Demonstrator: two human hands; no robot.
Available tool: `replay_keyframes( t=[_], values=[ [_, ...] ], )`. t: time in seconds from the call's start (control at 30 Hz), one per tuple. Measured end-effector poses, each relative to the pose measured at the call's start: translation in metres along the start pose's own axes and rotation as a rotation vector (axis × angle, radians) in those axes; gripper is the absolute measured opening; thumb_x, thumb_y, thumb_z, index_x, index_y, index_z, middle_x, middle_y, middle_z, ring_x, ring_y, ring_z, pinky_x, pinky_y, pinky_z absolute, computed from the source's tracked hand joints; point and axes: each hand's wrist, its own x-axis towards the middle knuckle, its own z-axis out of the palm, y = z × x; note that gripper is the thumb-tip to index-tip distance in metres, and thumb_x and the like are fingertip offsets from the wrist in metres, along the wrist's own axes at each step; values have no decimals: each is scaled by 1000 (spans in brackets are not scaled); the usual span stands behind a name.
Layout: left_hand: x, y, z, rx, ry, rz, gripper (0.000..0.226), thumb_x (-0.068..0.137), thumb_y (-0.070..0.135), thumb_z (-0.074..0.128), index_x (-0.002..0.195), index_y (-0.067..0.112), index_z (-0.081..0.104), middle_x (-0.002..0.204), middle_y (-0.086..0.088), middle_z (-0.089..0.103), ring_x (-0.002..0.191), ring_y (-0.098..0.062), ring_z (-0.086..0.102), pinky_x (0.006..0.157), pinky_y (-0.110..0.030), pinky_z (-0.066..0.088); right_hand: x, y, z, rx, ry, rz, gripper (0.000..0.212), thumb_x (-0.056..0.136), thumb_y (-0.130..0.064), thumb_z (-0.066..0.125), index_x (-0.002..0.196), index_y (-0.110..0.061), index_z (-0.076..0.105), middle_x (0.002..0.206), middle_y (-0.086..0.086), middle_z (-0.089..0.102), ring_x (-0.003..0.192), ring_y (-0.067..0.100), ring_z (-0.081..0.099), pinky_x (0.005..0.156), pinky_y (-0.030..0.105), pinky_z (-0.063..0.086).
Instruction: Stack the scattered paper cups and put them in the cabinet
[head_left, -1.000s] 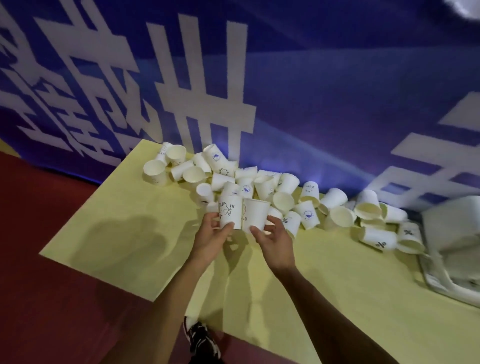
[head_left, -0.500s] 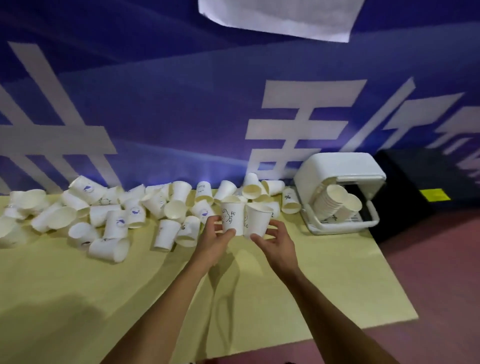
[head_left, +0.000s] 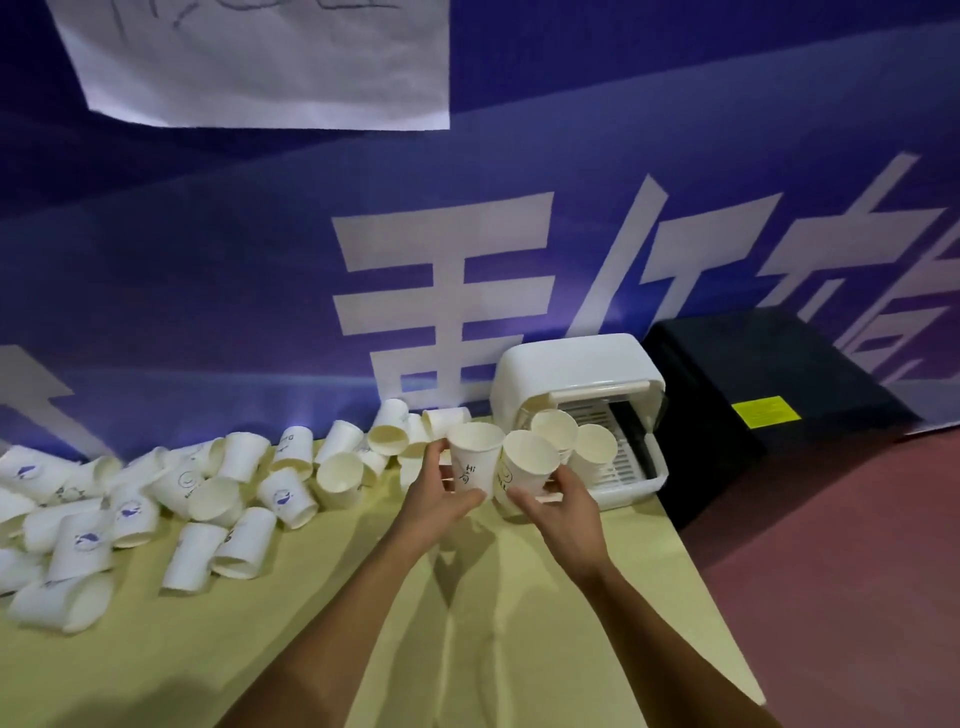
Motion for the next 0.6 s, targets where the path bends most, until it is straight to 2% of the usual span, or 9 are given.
replay_keyframes(
  t=[0.17,0.3,0.43,0.53,0.6],
  values=[
    [15,20,60,32,112,-14,79,75,31,85,140,27,40,130,5,57,113,-13,57,88,-28,47,34,13,-48,11,-73,-14,49,76,-36,85,117,-33,58,102,-19,70,92,-7,64,78,21,54],
    [25,27,85,85,127,-35,85,74,29,85,145,25,39,133,4,55,109,-12,55,87,-28,45,53,26,-81,13,-55,8,61,73,-41,84,124,-35,52,110,-20,66,99,-3,62,83,29,57],
    [38,27,89,139,102,-23,81,74,29,85,142,27,42,129,6,57,112,-14,57,84,-26,45,75,40,-103,-1,68,22,57,73,-37,84,121,-38,52,113,-16,65,104,7,64,88,37,57],
    [46,25,84,178,105,-38,83,72,33,86,143,28,42,130,7,58,115,-14,56,90,-31,47,89,48,-107,-33,119,23,56,72,-40,84,117,-38,51,113,-11,65,105,11,63,90,40,56],
    [50,24,80,191,111,-55,83,70,37,86,141,29,44,130,6,59,115,-14,57,96,-37,50,96,50,-106,-38,122,45,54,75,-38,84,116,-38,50,109,-14,64,103,11,63,88,36,53]
  ],
)
